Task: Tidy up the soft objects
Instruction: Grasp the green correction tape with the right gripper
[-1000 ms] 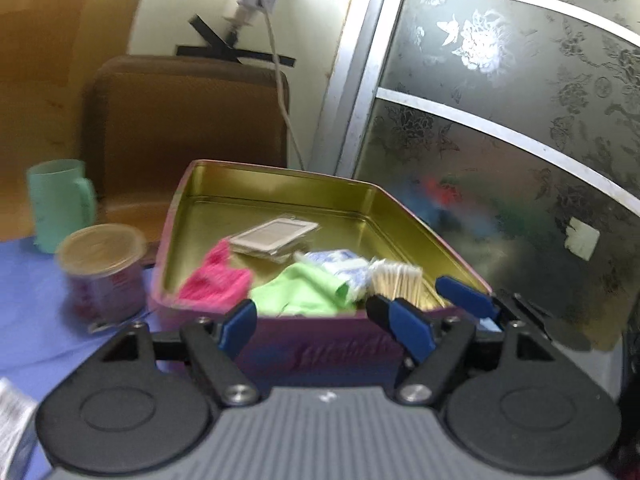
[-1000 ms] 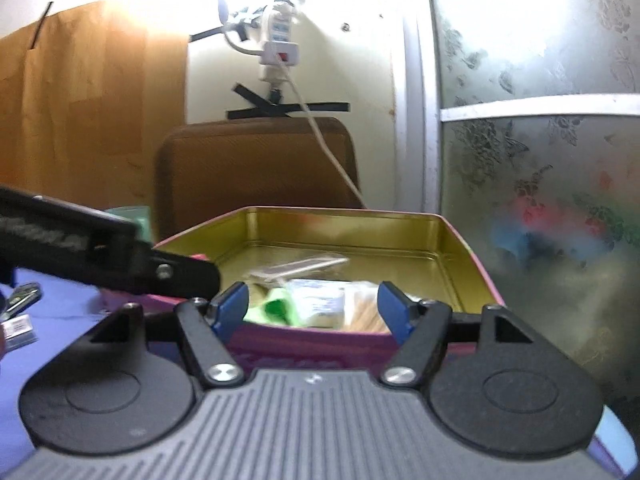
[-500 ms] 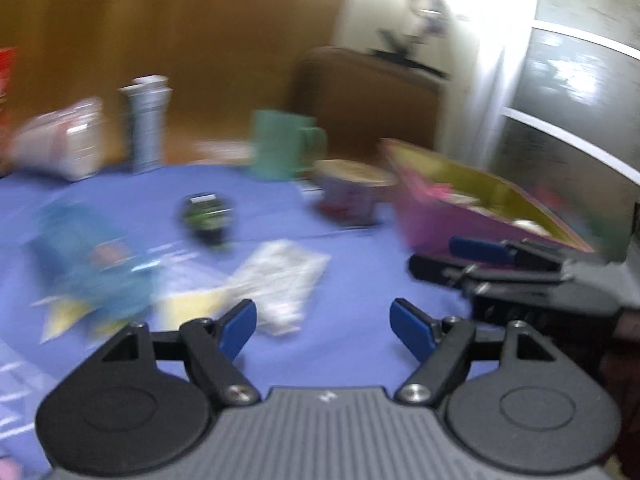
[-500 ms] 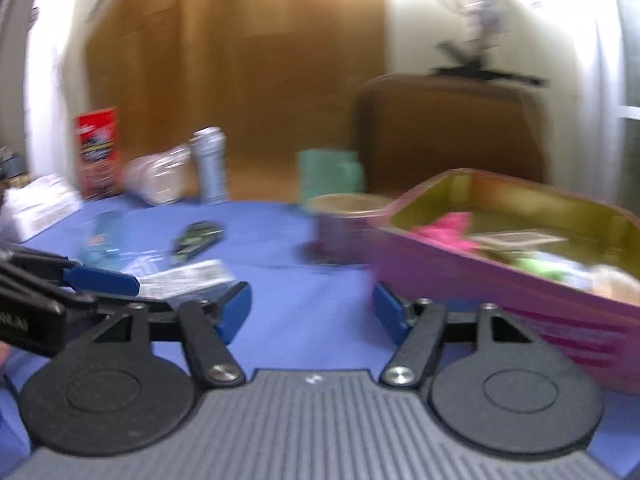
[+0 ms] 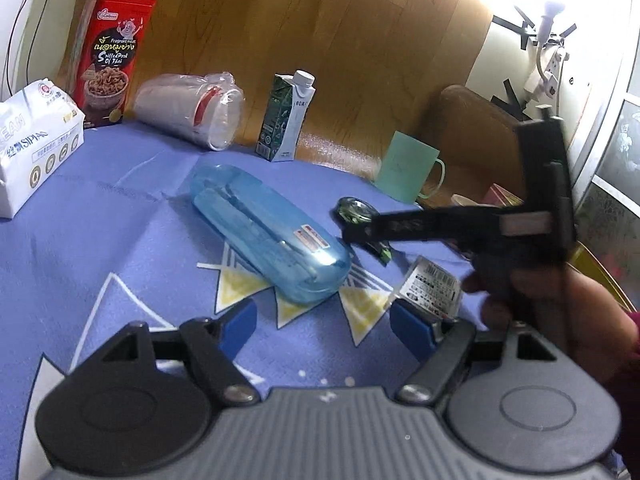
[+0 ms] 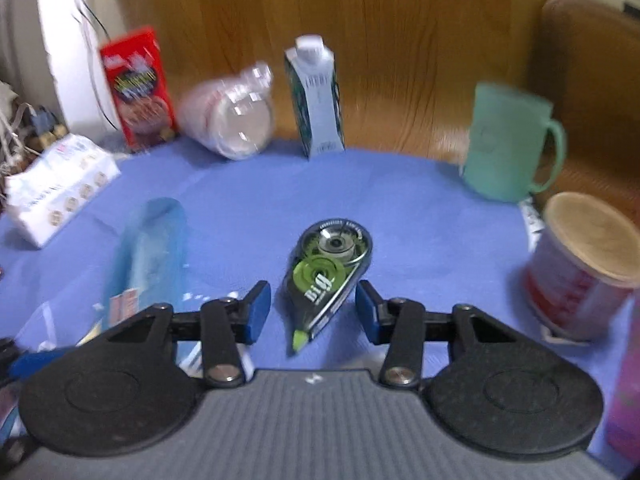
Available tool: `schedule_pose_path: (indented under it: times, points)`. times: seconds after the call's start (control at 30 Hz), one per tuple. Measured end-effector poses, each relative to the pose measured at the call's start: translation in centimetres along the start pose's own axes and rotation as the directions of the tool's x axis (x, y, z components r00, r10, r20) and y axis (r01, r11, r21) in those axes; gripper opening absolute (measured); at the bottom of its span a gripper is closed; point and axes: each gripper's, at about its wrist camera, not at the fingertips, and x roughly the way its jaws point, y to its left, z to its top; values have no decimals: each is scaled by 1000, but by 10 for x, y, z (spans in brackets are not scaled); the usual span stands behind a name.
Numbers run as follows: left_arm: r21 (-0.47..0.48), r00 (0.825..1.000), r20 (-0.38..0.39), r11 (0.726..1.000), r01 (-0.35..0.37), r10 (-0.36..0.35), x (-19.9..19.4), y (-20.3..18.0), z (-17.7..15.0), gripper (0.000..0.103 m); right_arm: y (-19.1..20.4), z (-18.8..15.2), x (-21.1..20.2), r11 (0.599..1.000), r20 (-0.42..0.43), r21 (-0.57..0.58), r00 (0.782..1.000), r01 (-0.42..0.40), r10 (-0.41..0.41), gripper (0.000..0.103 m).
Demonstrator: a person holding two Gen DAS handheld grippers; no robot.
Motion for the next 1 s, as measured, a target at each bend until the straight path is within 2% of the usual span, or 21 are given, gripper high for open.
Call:
schedule_pose_path:
  times: [0.07,0.17,0.33,0.47,0.57,0.67,0.73,0.83,0.93,1.0]
  points:
    - [-8,1000,1,1000,8,-8,0,2,0,76,3,3,6,998,11,-41,999,38,-37,44]
    - [-26,1000,2,999,26,-25,0,6,0,76,-3,3,-2,999,21,-42,999,30,-29,43]
    - [-16,1000,-2,1000,15,-15,2,3,0,77,-34,-11,-33,996,54,-28,995,88,-86,43]
    - [9,1000,-15,1000,26,-26,1,-4,-1,77,-60,-38,-70,991,62,-34,990,131,-129,43]
    - [4,995,-34,996,93,-93,-2,-12,-1,77,-70,-68,-102,988,76,-49,987,143,-139,43]
    - [3,976,-90,980,199,-198,1,-34,-2,77,-74,-100,-130,991,78,-41,989,128,-125,43]
    - [25,963,-117,968,248,-244,5,-51,-2,76,-66,-119,-145,994,85,-23,991,103,-101,43]
    - [33,928,-188,943,332,-320,17,-79,-5,76,-54,-142,-165,998,111,1,992,57,-57,43]
    - [19,896,-277,931,365,-346,34,-103,-11,72,-51,-151,-171,997,133,71,991,1,-10,43]
    - [-11,869,-331,922,386,-368,46,-113,-14,67,-50,-153,-172,992,154,118,988,-46,27,43]
